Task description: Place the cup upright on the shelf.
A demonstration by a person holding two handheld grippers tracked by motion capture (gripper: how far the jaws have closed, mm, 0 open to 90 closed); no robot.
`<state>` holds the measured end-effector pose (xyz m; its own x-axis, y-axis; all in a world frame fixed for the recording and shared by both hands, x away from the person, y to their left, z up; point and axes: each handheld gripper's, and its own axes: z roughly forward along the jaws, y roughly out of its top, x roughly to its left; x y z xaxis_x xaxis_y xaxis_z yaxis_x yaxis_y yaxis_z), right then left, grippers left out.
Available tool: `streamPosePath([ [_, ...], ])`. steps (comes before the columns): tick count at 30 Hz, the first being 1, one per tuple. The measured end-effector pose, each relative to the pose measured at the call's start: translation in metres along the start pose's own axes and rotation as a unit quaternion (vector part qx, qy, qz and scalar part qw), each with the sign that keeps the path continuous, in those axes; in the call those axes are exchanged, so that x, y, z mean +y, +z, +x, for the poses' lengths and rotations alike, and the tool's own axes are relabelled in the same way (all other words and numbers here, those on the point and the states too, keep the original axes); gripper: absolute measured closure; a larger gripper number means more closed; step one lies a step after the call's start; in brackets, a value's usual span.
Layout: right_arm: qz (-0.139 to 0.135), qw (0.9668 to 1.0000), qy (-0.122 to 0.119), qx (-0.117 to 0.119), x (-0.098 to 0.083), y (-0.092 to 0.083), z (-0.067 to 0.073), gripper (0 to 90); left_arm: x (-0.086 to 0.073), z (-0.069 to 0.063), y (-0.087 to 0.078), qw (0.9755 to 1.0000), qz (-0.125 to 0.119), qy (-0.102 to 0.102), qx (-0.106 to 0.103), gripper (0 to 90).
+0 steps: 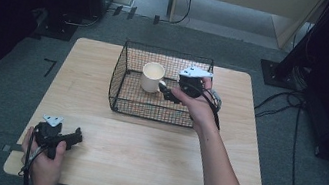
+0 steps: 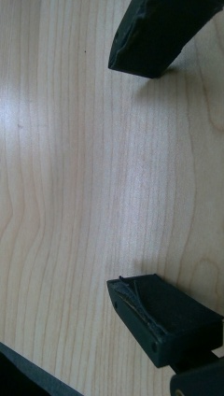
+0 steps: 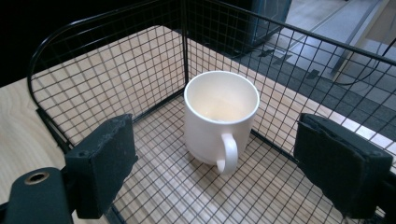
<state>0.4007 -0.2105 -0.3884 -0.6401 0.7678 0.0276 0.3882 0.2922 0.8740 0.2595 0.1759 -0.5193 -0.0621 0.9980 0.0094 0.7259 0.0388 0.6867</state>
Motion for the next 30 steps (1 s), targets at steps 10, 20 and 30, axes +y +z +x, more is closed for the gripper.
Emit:
streamPosePath([
  [10,-0.001,1.0000,0.002,0.004,-0.019,-0.025,0.001,12.6,0.000,0.000,0.000,1.0000,0.000,0.000,0.000,0.0],
  [20,-0.006,0.9999,0.008,0.010,-0.036,-0.046,-0.001,12.6,0.000,0.000,0.000,1.0000,0.000,0.000,0.000,0.0],
  [30,-0.008,0.9999,0.009,0.012,-0.052,-0.067,-0.001,12.7,0.000,0.000,0.000,1.0000,-0.002,-0.001,0.000,0.0],
])
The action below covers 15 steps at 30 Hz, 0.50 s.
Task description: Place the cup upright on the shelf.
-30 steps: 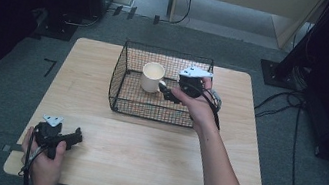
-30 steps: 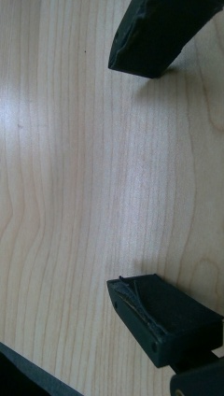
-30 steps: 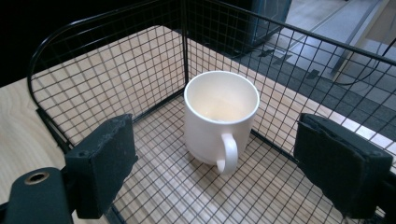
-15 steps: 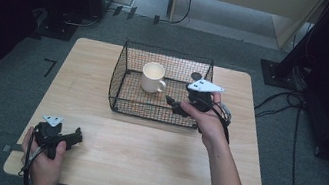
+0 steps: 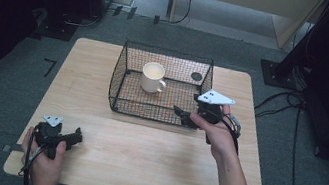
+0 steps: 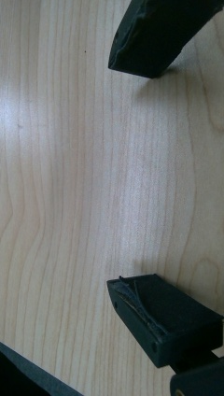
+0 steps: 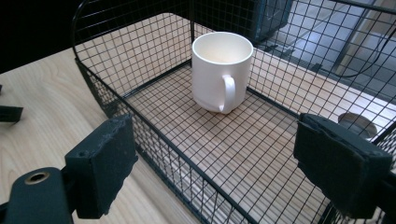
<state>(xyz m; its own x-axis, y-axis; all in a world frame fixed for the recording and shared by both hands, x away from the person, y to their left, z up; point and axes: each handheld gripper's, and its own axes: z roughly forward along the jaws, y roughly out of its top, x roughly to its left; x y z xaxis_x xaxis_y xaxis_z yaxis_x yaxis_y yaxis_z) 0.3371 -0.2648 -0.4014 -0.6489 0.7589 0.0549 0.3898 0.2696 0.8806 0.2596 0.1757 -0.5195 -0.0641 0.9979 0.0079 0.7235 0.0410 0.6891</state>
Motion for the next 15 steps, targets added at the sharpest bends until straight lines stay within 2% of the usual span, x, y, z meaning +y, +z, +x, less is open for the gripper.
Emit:
streamPosePath([
  [11,0.000,1.0000,0.001,0.002,-0.018,-0.019,-0.001,12.7,0.000,0.000,0.000,1.0000,0.001,0.001,0.000,0.0],
  [15,0.002,1.0000,-0.002,-0.006,-0.025,-0.026,-0.002,12.8,0.000,0.000,0.000,1.0000,0.001,0.001,0.000,0.0],
])
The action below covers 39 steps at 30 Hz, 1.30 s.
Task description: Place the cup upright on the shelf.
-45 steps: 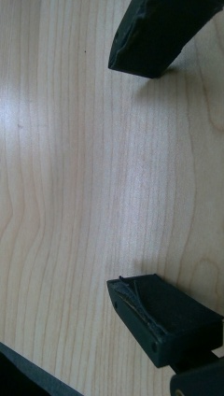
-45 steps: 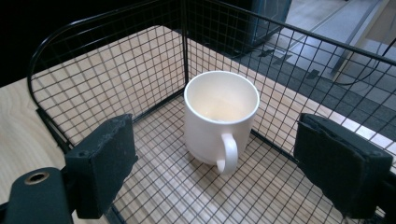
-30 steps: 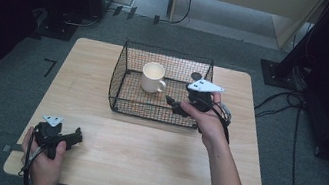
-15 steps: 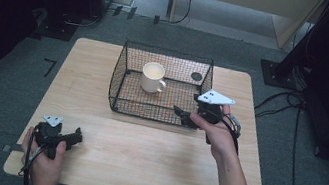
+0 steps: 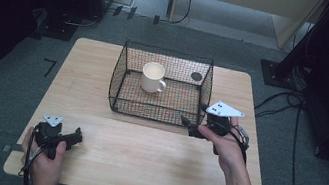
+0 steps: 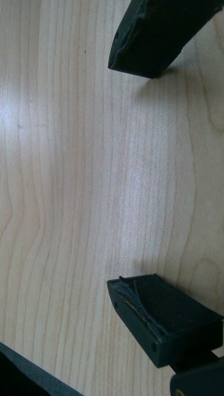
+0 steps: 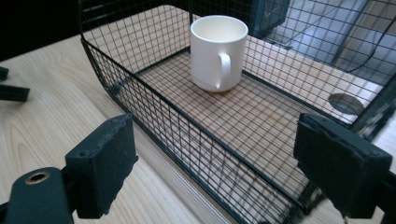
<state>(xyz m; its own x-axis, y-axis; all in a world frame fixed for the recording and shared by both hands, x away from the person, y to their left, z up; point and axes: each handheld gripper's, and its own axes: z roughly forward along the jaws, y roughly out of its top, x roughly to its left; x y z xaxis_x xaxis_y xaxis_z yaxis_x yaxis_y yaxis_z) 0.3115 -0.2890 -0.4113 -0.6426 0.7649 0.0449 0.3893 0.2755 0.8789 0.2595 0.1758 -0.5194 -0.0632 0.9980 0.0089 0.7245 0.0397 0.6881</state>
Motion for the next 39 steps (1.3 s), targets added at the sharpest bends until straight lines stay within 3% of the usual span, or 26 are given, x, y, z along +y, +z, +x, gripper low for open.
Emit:
streamPosePath([
  [23,0.002,0.9992,0.033,-0.022,-0.052,-0.049,-0.020,12.7,0.000,0.000,0.000,1.0000,0.000,0.001,0.000,0.0],
  [34,0.014,0.9968,0.063,-0.047,-0.088,-0.073,-0.033,12.8,0.000,0.000,0.000,1.0000,0.000,0.001,0.000,0.0],
  [39,0.023,0.9940,0.086,-0.063,-0.111,-0.078,-0.039,12.9,0.000,0.000,0.000,1.0000,0.001,0.002,0.000,0.0],
])
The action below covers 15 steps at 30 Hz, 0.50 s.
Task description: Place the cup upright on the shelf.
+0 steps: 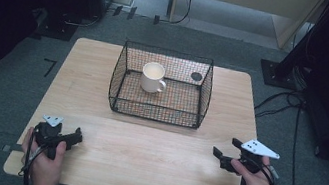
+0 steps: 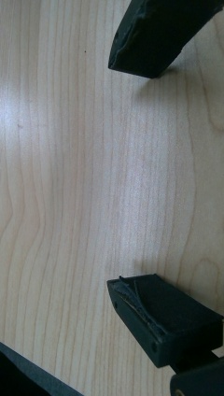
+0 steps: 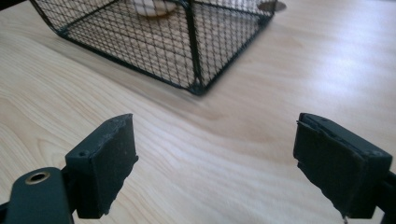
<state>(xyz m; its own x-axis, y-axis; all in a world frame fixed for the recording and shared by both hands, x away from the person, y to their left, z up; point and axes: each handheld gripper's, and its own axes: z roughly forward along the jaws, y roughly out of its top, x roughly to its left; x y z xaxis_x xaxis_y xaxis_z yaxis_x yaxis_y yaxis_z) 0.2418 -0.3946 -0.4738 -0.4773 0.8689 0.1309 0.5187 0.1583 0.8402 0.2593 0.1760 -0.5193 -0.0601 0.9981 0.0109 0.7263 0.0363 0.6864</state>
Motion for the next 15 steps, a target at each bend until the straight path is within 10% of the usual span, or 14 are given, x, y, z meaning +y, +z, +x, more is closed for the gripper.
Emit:
streamPosePath([
  [15,0.060,0.9955,0.027,-0.069,-0.057,-0.010,-0.018,12.4,0.000,0.000,0.000,1.0000,0.000,0.000,0.000,0.0],
])
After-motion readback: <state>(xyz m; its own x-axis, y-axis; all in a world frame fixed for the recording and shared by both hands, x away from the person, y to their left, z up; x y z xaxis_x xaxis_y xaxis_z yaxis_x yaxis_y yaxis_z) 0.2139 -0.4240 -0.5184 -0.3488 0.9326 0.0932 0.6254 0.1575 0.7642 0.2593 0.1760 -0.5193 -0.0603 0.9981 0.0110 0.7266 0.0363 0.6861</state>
